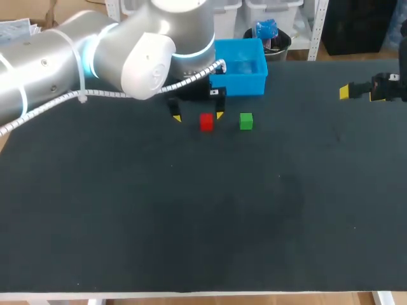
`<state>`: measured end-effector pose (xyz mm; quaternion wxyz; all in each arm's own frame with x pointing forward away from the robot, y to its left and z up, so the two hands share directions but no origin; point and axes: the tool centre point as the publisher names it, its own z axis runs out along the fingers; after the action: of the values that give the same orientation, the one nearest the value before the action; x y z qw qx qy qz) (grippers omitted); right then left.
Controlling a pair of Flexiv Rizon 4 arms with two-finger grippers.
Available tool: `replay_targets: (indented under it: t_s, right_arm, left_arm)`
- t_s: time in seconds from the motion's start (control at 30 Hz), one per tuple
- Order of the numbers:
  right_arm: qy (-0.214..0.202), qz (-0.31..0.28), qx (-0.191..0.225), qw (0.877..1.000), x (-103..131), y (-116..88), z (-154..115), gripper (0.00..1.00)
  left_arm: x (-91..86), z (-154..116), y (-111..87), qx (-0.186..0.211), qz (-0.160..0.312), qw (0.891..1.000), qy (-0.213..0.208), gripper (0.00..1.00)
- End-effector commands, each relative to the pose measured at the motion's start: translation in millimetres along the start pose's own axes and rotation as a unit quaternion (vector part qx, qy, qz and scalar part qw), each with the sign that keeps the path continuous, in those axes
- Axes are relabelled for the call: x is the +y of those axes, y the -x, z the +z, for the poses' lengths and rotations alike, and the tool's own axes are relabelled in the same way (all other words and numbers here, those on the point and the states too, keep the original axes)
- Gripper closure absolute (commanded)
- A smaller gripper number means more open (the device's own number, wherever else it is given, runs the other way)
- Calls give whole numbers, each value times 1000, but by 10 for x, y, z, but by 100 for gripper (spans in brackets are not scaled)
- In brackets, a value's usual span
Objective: Use the left arm to pick the red cube and place it into the blue plastic box first, then use the right arm to grasp the green cube and put it into the same blue plastic box after the first action is fully finished.
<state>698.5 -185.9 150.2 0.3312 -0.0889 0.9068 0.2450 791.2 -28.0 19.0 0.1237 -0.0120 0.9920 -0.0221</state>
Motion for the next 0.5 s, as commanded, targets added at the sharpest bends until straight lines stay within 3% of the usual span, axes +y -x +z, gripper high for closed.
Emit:
replay_targets:
  t_s: [0.03, 0.5]
  right_arm:
    - [-1, 0, 0, 1000, 3, 4, 6, 0]
    - [-1, 0, 0, 1000, 3, 4, 6, 0]
  left_arm:
    - [-26, 65, 23, 2, 2, 1000, -3, 0]
    - [-66, 219, -28, 17, 2, 1000, -2, 0]
